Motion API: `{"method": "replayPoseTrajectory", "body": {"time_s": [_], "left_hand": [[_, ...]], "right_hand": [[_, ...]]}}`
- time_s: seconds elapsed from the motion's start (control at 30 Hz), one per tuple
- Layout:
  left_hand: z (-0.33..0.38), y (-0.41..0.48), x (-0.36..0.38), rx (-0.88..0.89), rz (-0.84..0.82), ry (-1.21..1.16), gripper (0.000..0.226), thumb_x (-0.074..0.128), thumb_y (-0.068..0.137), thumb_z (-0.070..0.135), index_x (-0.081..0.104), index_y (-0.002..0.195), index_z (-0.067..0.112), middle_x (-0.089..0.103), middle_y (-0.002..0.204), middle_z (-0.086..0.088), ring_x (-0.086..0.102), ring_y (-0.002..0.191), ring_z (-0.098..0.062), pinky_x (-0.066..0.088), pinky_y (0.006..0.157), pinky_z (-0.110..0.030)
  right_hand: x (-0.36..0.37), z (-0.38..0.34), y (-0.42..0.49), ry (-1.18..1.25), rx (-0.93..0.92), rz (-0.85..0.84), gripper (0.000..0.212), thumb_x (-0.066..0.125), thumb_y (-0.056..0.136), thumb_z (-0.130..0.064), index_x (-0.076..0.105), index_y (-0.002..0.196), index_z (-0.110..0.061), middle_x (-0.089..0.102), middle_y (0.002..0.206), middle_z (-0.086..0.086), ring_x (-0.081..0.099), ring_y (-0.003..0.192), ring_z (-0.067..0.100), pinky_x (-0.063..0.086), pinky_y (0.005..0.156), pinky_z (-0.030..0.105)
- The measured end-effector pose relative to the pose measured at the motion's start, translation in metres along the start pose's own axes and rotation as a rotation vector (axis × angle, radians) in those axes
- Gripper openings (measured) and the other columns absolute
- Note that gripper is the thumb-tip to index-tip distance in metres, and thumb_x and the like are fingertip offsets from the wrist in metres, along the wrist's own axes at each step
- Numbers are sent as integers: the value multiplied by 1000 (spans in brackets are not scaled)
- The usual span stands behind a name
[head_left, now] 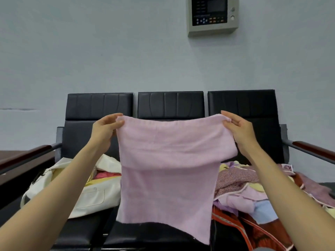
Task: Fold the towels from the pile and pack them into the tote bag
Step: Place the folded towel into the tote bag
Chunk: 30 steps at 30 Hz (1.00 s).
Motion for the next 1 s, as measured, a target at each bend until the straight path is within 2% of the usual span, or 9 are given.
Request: {"method": "replayPoseTrajectory", "body": {"time_s": [0.13,0.23,0.33,0.5,0.6,0.67,0.8,0.9,1.0], "left_hand": [[-11,3,-1,-29,-21,22,21,68,87,13,70,108,19,67,111,-5,63,96,-18,51,78,-28],[-11,8,-2,-28,7,-3,21,60,94,21,68,113,18,67,113,-3,62,95,-17,51,75,-27],[-9,12,-2,-8,21,-33,15,60,93,14,69,104,20,68,110,-3,63,93,-14,51,75,-25],[-13,17,-1,-8,-7,22,21,59,92,4,68,108,15,68,109,-4,64,99,-16,52,79,-23],[-19,17,-2,-32,-13,62,27,54,94,2,65,116,12,67,108,-3,63,94,-15,51,77,-23],[-24,15,-1,-57,-27,74,28,54,95,3,64,119,10,67,106,-2,63,90,-13,50,75,-22],[-32,10,0,-59,-49,154,27,61,92,8,65,119,9,66,107,-2,61,92,-13,51,78,-23],[-35,9,-1,-56,-44,197,27,60,92,6,65,118,8,64,112,-6,60,92,-13,51,76,-21],[-40,8,-4,-83,-36,200,28,58,93,4,64,120,8,61,120,-8,59,101,-18,49,74,-20]], "right_hand": [[7,16,1,37,79,-70,38,61,92,-13,60,129,-22,62,122,-5,59,109,9,51,90,29],[6,20,3,125,87,11,32,60,94,-25,63,125,-20,64,121,-5,59,112,11,50,96,31],[4,22,7,248,121,104,22,60,93,-22,68,114,-18,68,113,-2,64,107,13,53,89,28],[28,38,5,493,410,-74,29,49,94,4,67,106,-15,68,109,6,68,90,15,56,62,22],[34,54,-3,593,557,-159,35,44,93,9,64,109,-14,65,116,10,65,102,20,60,73,29],[34,62,-8,677,604,-139,26,48,93,4,62,111,-9,62,118,12,62,109,22,57,83,32],[31,75,-16,666,653,-44,11,59,92,-8,65,102,-6,64,105,11,63,96,19,57,79,31],[33,83,-19,609,687,-90,16,54,94,-5,63,107,-7,64,110,14,62,101,20,55,83,31],[34,83,-17,593,665,-123,23,51,94,1,63,110,-10,64,114,12,63,103,20,58,76,28]]}}
Point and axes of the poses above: each hand's wrist, its own y-axis towards the middle knuckle, its own x-axis out of the palm, z = x × y, the point moved 8 cm from there along y, towards the middle knuckle
